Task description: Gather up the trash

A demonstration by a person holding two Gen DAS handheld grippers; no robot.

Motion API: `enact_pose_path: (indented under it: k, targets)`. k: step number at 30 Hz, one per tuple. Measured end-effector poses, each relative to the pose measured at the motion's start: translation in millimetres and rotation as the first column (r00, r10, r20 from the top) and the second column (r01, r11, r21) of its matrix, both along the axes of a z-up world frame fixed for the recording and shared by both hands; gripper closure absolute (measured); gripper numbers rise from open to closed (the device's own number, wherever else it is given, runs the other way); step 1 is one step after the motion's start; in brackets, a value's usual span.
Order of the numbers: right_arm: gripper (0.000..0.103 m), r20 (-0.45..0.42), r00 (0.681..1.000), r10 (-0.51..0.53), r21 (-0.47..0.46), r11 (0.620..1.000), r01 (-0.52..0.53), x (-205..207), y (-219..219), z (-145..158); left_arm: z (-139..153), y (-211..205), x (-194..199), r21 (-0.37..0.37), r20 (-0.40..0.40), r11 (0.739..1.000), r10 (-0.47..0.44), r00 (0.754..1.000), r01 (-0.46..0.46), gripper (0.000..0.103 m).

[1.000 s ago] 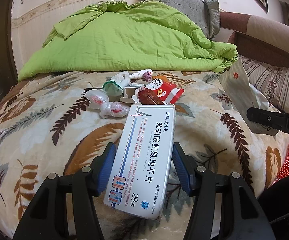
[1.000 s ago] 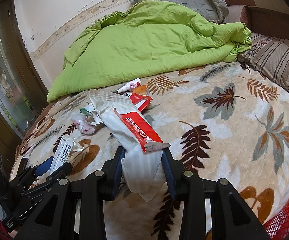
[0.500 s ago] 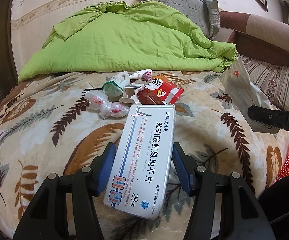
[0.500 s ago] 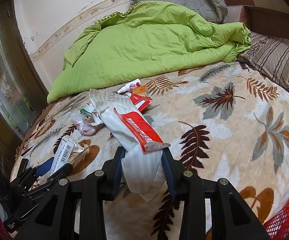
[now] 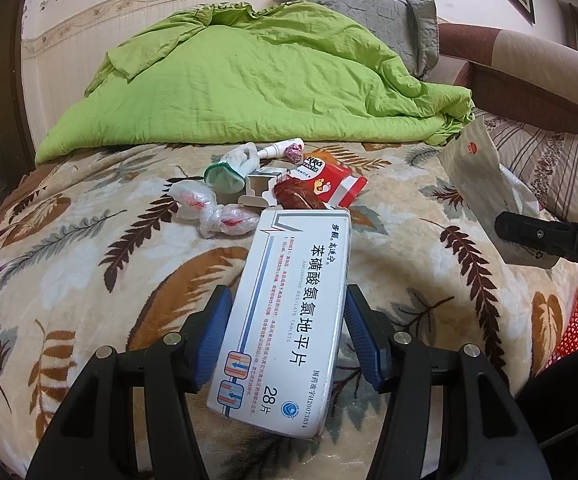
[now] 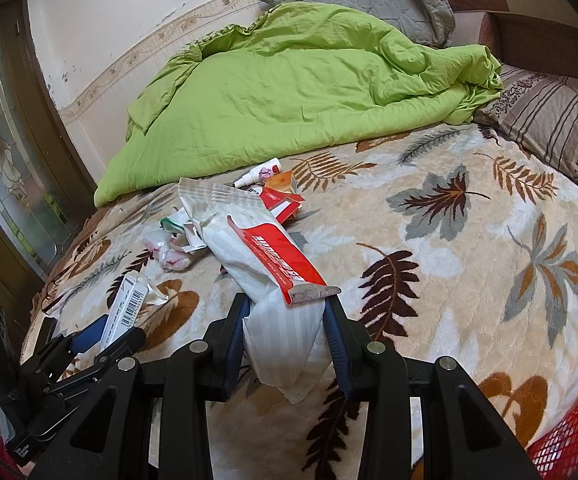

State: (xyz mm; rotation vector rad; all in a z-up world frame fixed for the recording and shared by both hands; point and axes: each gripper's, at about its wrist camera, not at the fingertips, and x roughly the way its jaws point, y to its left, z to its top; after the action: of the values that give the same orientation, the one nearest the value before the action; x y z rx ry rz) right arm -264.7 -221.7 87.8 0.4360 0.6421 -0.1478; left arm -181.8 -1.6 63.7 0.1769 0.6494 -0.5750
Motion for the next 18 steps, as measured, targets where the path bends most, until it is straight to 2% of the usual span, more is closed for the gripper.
enact_pose_path:
  k: [18]
  targets:
    - [0.062, 0.003, 1.0, -0.002, 0.003, 1.0, 0.002, -0.6, -1.0, 0.4, -0.2, -0.7, -0.8, 0.001, 0.001, 1.0, 0.001, 1.0, -0.001, 0.047]
